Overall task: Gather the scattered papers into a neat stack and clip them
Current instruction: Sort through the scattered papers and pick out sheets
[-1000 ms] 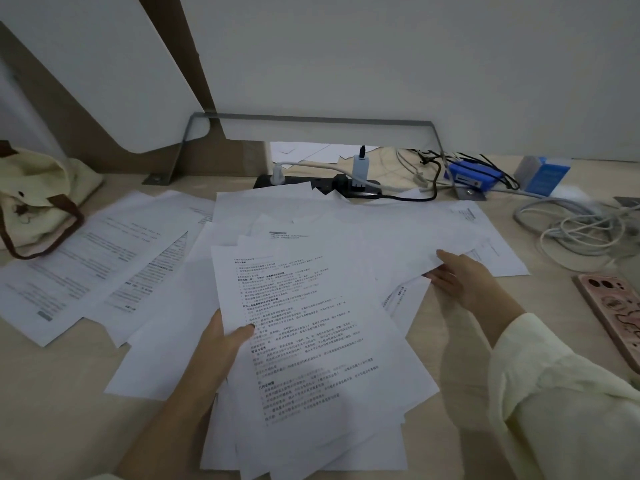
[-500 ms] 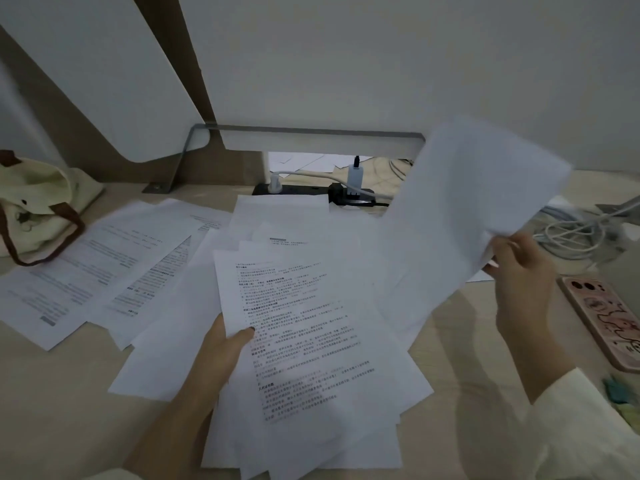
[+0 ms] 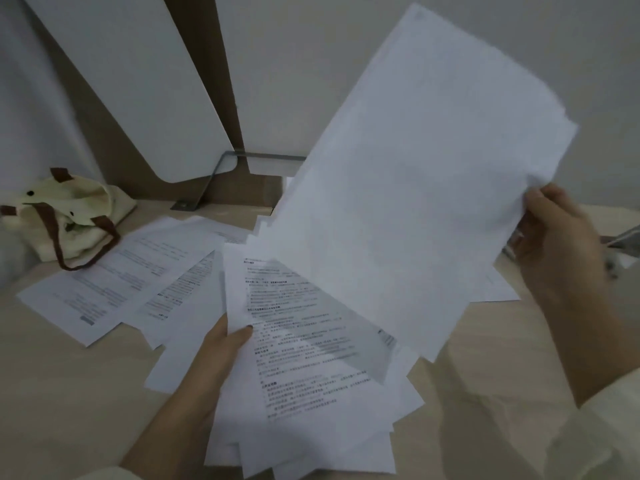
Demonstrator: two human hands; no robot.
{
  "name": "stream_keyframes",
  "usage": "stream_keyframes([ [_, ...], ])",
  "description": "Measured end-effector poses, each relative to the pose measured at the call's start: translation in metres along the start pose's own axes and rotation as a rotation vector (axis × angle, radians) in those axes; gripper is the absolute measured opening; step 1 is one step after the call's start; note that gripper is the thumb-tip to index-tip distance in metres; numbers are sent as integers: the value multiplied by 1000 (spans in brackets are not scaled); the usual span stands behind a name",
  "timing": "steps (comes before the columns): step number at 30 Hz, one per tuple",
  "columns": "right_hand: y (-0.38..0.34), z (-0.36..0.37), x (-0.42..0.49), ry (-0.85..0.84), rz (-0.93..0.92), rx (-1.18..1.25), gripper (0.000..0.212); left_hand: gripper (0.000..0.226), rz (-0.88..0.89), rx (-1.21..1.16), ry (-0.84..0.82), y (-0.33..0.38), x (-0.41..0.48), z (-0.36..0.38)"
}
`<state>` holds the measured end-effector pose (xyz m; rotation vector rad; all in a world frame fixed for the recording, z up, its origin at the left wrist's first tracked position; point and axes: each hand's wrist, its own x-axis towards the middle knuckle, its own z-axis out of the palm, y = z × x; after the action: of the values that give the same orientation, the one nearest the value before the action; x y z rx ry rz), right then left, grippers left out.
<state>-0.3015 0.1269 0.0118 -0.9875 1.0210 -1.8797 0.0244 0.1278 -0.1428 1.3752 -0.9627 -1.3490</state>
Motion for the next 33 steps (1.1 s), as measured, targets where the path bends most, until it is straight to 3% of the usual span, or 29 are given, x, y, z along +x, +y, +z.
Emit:
stream_keyframes([
  [3,43,-9,2,53,309,-133,29,32,-26,-31,1,-1,-3,-11],
  [6,91,-23,-6,90,500,-345,25,32,-49,-62,6,-4,-7,-17],
  [10,131,-40,-24,105,596,-598,14,36,-73,-71,-19,-11,-11,-21],
  [15,143,-40,-39,-23,745,-583,32,42,-89,-57,-12,-20,-7,-19],
  [19,125,-42,-23,118,499,-805,41,43,-92,-42,-19,-24,-4,-19],
  [24,45,-21,5,244,-319,-1041,28,42,-95,-34,0,-27,-1,-20],
  [27,23,3,-4,149,-660,-1080,29,41,-90,-39,19,-29,2,-20],
  [30,48,13,-22,-106,-720,-1273,30,42,-100,-53,21,-31,2,-22],
  [33,96,4,-40,-325,-553,-1441,33,43,-110,-81,3,-31,0,-24],
])
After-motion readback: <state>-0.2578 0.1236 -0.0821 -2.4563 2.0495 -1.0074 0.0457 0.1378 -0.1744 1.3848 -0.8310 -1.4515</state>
